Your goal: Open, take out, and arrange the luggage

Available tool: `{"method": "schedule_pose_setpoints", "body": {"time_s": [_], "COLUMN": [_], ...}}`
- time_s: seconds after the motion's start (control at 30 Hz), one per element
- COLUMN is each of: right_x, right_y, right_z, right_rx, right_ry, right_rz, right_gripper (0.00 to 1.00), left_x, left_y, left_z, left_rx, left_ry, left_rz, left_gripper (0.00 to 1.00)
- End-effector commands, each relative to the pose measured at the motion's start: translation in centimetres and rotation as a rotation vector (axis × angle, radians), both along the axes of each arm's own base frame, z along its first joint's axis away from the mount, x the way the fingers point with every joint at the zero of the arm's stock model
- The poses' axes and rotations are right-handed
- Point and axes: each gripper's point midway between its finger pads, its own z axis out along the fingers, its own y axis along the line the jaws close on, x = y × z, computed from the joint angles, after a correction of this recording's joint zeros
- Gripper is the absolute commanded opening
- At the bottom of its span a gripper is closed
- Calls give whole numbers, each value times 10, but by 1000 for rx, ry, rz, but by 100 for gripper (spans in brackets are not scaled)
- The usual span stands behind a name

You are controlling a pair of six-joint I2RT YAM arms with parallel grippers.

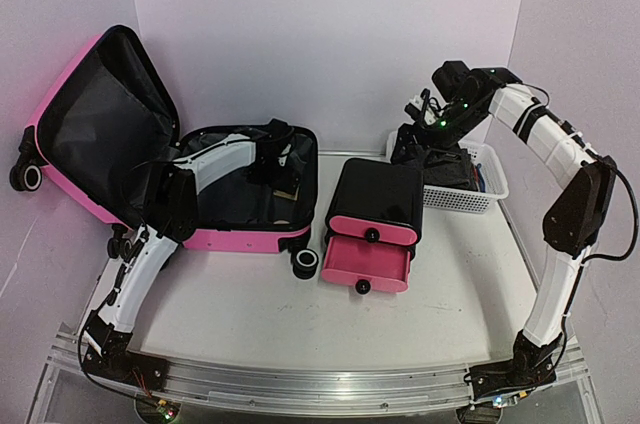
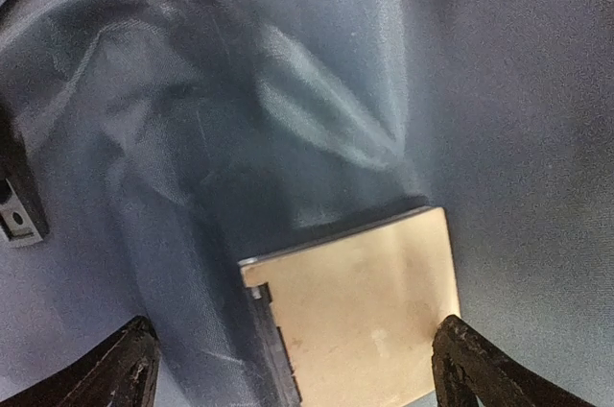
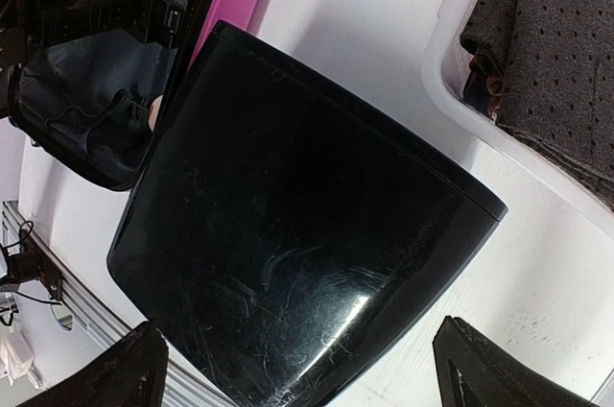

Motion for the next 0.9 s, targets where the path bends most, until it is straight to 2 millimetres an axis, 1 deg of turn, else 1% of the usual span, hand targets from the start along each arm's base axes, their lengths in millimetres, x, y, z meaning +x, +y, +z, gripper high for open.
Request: {"method": "schedule_pose_setpoints", "body": {"time_s": [0.0, 0.13, 0.23, 0.33, 0.4, 0.5, 0.57, 0.6, 0.63, 0.7, 0.73, 0.8, 0.87], "right_x": [-1, 0, 1, 2, 2, 1, 0, 0, -1, -2, -3, -3, -4], "right_y": [-5, -4, -4, -5, -4, -5, -5, -5, -5, -5, -6, -5, -6], "right_z": [21, 18, 19, 19, 19, 18, 18, 19, 19, 18, 17, 16, 18], "right_rx": [12, 11, 11, 10, 11, 11, 12, 14, 16, 15, 14, 15, 17], "right_ry": [-61, -50, -52, -52, -49, -43, -43, -43, -42, -39, -36, -32, -33], "right_rz": [4, 4, 6, 3, 2, -2, -1, -1, -1, -1, -2, -2, -6], "right_gripper": [98, 98, 98, 98, 98, 98, 98, 98, 98, 98, 98, 98, 98], "left_x": [-1, 0, 4, 6, 6, 5, 3, 2, 2, -2, -4, -6, -8], "left_y": [-10, 13, 27, 38, 43, 54, 60, 64, 66, 53, 43, 26, 13], "left_z": [-3, -3, 10, 26, 34, 38, 36, 37, 39, 45, 50, 65, 83], "left_rx": [68, 189, 251, 278, 267, 271, 278, 286, 279, 169, 99, -46, -196], "left_ry": [-48, -67, -100, -127, -128, -119, -102, -94, -86, -51, -33, -5, 25], "left_rz": [-51, -27, 11, 39, 62, 92, 104, 113, 117, 72, 46, 25, 40], "left_gripper": [99, 100, 99, 94, 90, 84, 79, 79, 81, 92, 96, 99, 99]}}
